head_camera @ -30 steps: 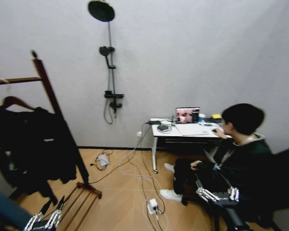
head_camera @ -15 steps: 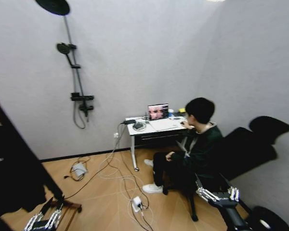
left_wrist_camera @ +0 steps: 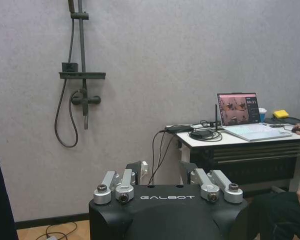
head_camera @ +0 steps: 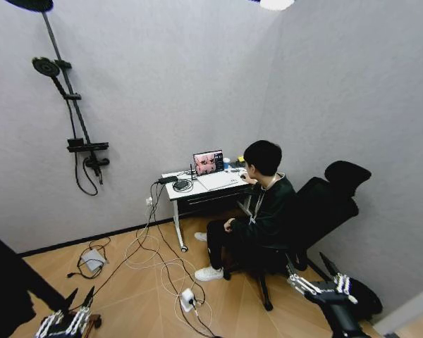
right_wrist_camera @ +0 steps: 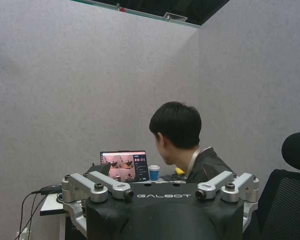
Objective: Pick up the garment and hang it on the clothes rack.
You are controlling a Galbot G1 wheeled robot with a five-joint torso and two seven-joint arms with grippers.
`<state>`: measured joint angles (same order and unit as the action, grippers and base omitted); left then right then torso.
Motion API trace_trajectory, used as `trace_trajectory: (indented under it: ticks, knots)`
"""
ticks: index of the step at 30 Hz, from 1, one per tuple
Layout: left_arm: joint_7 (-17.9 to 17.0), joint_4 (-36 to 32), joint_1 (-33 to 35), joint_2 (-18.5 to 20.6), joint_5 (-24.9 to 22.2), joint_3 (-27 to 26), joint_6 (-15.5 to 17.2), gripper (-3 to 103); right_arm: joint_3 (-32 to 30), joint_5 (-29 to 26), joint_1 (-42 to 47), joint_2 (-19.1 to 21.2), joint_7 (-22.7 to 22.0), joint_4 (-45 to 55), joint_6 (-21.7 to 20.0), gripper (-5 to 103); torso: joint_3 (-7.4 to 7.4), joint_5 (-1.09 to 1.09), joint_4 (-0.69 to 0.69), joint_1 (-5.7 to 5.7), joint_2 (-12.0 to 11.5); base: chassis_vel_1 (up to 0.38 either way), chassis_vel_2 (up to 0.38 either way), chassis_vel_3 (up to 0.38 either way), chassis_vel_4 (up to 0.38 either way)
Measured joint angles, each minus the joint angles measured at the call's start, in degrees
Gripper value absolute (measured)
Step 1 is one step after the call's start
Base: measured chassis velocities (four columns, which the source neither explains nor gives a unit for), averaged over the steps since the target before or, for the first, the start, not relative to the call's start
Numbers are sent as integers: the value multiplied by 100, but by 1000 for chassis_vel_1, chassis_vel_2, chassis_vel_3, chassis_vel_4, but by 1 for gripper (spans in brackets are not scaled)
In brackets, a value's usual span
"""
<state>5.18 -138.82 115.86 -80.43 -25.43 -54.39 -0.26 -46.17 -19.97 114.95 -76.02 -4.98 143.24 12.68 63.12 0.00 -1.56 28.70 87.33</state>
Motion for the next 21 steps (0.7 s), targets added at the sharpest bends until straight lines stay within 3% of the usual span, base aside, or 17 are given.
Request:
trace_trajectory:
  ticks: [21]
  knots:
    - [0, 0, 0, 0, 0, 0, 0, 46, 0, 0, 0, 0, 0, 0, 0, 100, 1, 0, 0, 1, 2, 46, 53, 49, 49]
